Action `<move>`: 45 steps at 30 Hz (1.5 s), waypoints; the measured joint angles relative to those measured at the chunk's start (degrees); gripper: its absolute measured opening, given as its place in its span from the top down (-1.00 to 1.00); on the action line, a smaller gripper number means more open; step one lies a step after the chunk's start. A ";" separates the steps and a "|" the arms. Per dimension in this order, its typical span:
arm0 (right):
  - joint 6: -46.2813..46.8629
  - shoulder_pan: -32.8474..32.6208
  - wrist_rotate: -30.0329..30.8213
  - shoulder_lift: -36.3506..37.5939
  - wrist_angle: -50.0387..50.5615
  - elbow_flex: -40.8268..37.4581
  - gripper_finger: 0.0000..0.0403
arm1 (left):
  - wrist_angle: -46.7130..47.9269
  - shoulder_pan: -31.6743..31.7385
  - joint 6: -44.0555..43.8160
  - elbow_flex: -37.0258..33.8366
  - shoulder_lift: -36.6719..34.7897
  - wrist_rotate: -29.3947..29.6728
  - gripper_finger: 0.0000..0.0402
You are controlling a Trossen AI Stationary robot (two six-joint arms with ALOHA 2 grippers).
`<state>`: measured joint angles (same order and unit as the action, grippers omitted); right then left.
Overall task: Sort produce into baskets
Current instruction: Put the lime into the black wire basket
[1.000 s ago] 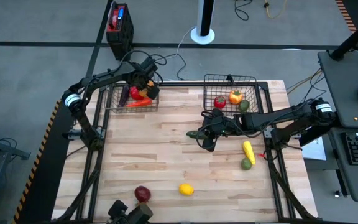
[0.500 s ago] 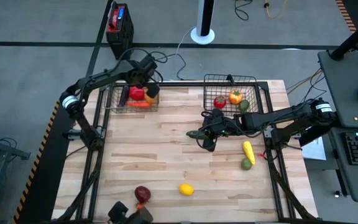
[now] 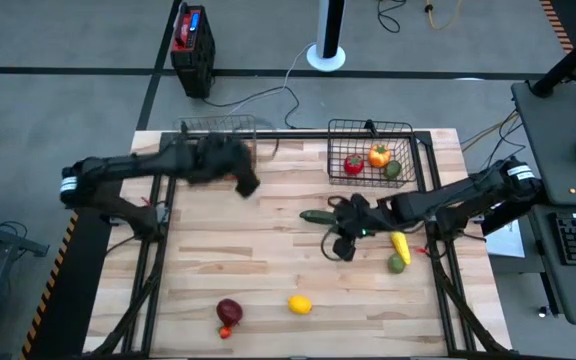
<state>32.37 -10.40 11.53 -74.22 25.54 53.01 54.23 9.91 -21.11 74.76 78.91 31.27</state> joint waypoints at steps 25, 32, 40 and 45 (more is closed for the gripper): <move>49.41 -16.74 -14.12 0.00 46.08 11.13 0.94 | -16.91 -30.64 -9.32 -13.77 -6.94 8.14 -0.70; 54.40 -20.23 -14.62 0.00 46.92 9.25 0.69 | -18.58 -30.62 -8.28 -13.77 -6.92 12.35 -0.70; 59.01 -20.47 -12.75 0.00 45.56 5.76 0.12 | -18.70 -30.62 -6.96 -13.88 -6.90 12.37 -0.70; 61.61 -20.47 -15.81 0.00 40.05 1.17 -0.13 | -18.64 -30.62 -6.84 -14.25 -6.90 12.84 -0.70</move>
<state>93.97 -30.87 -4.28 -74.22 65.59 54.19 35.59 -20.71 -27.95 60.51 72.01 44.11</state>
